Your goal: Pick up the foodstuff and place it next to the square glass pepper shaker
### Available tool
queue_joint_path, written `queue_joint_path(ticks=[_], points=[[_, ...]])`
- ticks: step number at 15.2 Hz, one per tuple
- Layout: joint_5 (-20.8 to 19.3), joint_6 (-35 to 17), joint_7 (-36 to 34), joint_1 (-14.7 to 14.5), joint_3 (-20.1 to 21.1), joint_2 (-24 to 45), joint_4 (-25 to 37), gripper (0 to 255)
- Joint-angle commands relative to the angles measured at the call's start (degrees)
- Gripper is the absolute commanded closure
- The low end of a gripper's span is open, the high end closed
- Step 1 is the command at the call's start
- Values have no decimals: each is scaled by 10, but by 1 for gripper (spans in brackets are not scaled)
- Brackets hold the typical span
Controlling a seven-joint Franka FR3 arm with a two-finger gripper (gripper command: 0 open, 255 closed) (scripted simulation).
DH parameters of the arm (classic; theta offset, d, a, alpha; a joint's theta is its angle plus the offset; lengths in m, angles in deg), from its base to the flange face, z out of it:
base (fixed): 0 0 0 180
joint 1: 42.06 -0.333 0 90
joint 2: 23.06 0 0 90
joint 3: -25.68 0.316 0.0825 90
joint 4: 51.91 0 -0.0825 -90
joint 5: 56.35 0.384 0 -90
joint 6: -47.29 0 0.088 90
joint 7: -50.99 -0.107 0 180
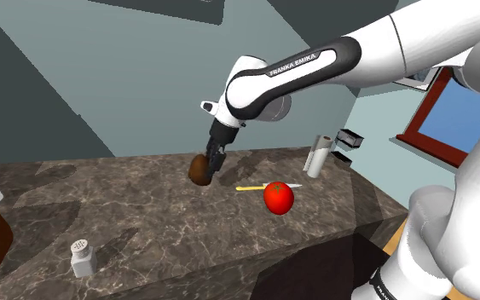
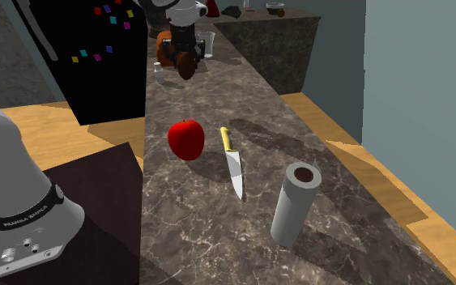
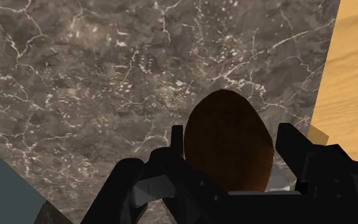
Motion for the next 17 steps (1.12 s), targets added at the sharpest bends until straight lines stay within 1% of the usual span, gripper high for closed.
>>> queue_joint_path(ticks=[1,8,12,16,17], points=[[-4,-9,-33,-16,14,8,7,255],[-26,-25,-137,-67,54,46,50,255],[-43,-27,-197,-97,71,78,90,255],[-64,-24,-257,-128,86,117,143,255],[-63,-30,-256,-129,86,121,140,255]])
